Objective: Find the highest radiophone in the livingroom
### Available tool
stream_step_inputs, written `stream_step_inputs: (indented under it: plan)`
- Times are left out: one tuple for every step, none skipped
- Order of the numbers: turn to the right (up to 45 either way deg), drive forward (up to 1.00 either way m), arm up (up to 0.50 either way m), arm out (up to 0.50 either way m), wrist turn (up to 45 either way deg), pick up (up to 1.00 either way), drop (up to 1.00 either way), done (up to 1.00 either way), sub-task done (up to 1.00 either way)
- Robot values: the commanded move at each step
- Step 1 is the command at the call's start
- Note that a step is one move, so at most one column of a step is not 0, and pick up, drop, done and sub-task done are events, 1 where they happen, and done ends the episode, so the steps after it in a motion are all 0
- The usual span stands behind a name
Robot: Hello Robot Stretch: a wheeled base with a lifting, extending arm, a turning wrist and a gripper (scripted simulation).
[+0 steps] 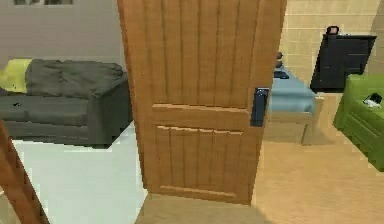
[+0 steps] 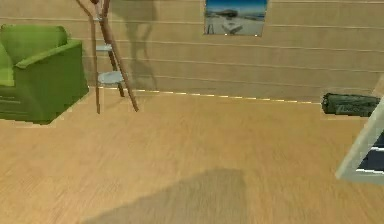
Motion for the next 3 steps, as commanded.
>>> stream_step_inputs:
  plan:
    - [0.0, 0.55, 0.00, 0.00, 0.0, 0.00, 0.00, 0.00, 0.00]
    - [-33.0, 0.00, 0.00, 0.00, 0.0, 0.00, 0.00, 0.00, 0.00]
    - [0.0, 0.45, 0.00, 0.00, 0.0, 0.00, 0.00, 0.00, 0.00]
